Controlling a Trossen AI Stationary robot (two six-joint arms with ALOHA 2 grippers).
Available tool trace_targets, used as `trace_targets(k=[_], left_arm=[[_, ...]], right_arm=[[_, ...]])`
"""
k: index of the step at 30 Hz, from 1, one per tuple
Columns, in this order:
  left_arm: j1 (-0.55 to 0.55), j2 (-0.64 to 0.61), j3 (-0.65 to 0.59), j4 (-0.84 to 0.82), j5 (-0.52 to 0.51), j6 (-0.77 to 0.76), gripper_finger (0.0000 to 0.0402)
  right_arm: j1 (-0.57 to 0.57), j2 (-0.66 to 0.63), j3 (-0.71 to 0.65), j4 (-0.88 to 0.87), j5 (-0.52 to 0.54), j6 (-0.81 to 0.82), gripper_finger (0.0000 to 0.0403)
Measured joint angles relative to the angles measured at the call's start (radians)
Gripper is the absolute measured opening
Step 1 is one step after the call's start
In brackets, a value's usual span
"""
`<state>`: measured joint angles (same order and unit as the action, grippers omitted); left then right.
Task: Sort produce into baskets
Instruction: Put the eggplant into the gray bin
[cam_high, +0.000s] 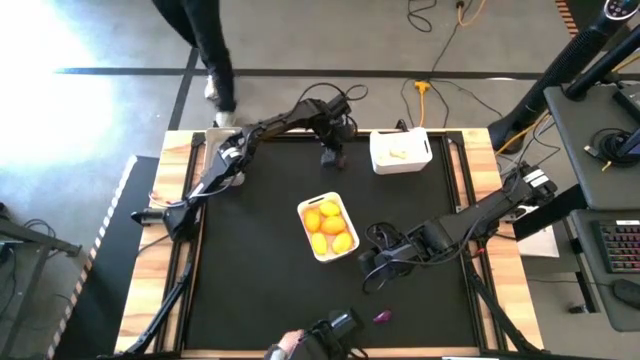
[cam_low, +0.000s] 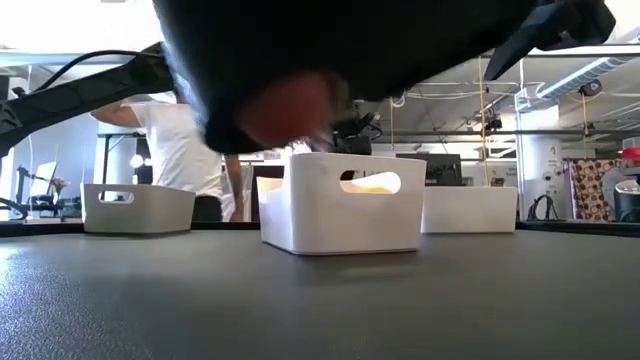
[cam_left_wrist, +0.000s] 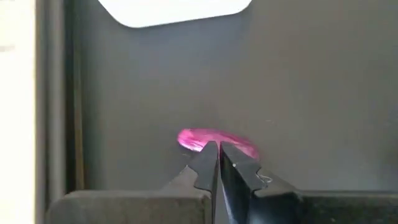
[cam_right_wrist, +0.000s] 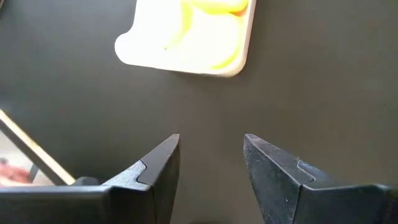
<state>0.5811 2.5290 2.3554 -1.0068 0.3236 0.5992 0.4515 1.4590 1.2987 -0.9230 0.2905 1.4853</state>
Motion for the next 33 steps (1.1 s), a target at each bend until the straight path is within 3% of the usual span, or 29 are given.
trace_targets(k=[4, 10, 15, 27, 33], left_arm=[[0.013, 0.011, -0.001, 0.031, 0.07, 0.037, 0.0], [0.049, 0.042, -0.002, 0.003, 0.269, 0.096, 0.0], [0.075, 0.066, -0.002, -0.078, 0.381, 0.165, 0.0], [0.096, 0.093, 0.0, -0.095, 0.411, 0.181, 0.0], [0.097, 0.09, 0.0, -0.069, 0.205, 0.152, 0.0]], right_arm=[[0.0, 0.0, 0.0, 0.001, -0.044, 0.001, 0.0169], [0.0, 0.0, 0.0, 0.002, -0.063, 0.0, 0.0169], [0.0, 0.0, 0.0, 0.002, -0.063, 0.0, 0.0169], [0.0, 0.0, 0.0, 0.023, -0.065, 0.007, 0.0169], [0.0, 0.0, 0.0, 0.023, -0.065, 0.008, 0.0169]])
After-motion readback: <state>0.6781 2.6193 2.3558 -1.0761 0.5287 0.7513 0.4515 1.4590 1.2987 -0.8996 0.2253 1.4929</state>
